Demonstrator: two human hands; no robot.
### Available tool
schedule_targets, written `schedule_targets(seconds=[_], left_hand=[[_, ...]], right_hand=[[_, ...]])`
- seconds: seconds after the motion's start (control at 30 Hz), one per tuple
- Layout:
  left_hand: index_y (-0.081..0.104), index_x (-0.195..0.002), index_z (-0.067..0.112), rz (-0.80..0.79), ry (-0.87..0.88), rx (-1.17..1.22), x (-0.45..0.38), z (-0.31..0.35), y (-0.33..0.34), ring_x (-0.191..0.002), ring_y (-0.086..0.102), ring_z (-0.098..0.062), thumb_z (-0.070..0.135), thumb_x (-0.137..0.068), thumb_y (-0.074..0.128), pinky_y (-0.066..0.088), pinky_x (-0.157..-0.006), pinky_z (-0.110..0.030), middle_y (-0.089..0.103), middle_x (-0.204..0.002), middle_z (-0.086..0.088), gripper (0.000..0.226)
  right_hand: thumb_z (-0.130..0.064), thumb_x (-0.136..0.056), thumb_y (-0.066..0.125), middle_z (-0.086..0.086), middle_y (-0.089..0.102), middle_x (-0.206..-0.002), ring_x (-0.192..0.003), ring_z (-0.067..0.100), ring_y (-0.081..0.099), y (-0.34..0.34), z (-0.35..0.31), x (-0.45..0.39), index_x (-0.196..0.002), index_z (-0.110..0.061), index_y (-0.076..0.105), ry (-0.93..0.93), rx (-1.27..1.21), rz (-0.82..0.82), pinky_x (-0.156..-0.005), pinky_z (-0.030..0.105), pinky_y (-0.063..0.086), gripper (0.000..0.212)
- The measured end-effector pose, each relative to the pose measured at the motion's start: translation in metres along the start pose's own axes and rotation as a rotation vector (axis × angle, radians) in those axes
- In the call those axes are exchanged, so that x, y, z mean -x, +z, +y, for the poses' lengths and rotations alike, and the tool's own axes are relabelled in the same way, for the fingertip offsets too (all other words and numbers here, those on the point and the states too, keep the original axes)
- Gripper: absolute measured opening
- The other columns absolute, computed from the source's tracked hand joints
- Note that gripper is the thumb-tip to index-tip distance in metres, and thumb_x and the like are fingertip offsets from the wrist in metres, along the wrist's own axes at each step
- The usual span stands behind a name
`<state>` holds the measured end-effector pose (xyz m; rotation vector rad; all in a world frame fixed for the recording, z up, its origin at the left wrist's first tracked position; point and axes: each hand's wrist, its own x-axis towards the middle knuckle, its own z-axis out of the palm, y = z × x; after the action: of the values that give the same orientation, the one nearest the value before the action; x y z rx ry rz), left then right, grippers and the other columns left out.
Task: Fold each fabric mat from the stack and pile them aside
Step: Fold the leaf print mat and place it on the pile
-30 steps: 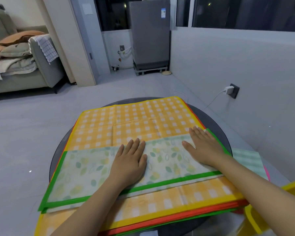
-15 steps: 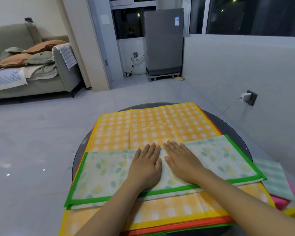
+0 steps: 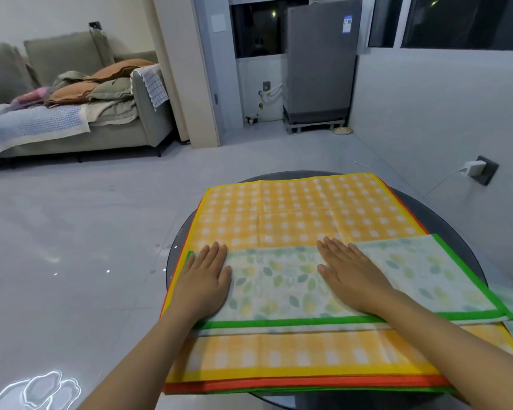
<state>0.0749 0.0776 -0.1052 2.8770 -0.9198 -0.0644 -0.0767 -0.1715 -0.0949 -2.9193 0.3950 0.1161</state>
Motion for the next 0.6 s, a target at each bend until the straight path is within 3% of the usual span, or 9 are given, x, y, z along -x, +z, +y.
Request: schedule_targets(seconds=[0.17,0.3,0.47,0.53,0.6], left_hand=[[0.001,-0.152,0.025,-0.064,-0.022,-0.037,-0.002,-0.001,-0.01,-0.146,-0.007,-0.011,0.045,-0.101,0.015,-0.01,-0.118,-0.044,-0.006,-0.159,0.006,0.057],[0.024,-0.148,0.026,0.038,-0.022,-0.011,-0.006,-0.005,-0.022,-0.147,0.008,-0.017,0.053,-0.096,0.032,-0.011,-0.116,-0.048,0.025,-0.155,0.002,0.06],[0.045,-0.136,0.026,0.105,-0.022,0.024,-0.013,-0.008,-0.031,-0.131,0.035,-0.017,0.061,-0.087,0.046,-0.009,-0.116,-0.048,0.05,-0.125,-0.001,0.059],[0.052,-0.129,0.027,0.122,-0.028,0.033,-0.017,-0.009,-0.033,-0.127,0.038,-0.019,0.063,-0.082,0.052,-0.003,-0.116,-0.046,0.051,-0.119,-0.002,0.059],[0.055,-0.123,0.028,0.147,-0.054,0.043,-0.019,-0.01,-0.034,-0.123,0.038,-0.022,0.066,-0.077,0.058,0.016,-0.113,-0.04,0.05,-0.117,-0.003,0.06]], right_hand=[[-0.042,-0.1,0.01,-0.004,-0.013,-0.157,-0.144,0.008,-0.013,-0.001,-0.004,-0.002,-0.15,-0.02,-0.007,0.017,-0.008,-0.003,-0.116,0.029,-0.011,0.057],[-0.034,-0.102,0.02,-0.002,-0.005,-0.158,-0.144,0.01,-0.009,-0.003,-0.023,-0.003,-0.151,-0.02,0.003,-0.045,-0.075,0.041,-0.116,0.029,-0.008,0.054],[-0.044,-0.098,0.034,-0.01,0.003,-0.158,-0.144,0.006,-0.003,-0.001,-0.065,0.0,-0.149,-0.029,0.013,-0.234,-0.208,0.003,-0.115,0.027,-0.003,0.057],[-0.054,-0.094,0.037,-0.011,0.004,-0.157,-0.144,0.006,0.0,0.002,-0.074,-0.001,-0.149,-0.032,0.013,-0.252,-0.222,-0.029,-0.115,0.029,-0.002,0.064],[-0.063,-0.088,0.038,-0.012,0.002,-0.158,-0.144,0.008,-0.001,0.007,-0.077,-0.004,-0.148,-0.035,0.01,-0.259,-0.17,-0.039,-0.115,0.031,-0.002,0.072]])
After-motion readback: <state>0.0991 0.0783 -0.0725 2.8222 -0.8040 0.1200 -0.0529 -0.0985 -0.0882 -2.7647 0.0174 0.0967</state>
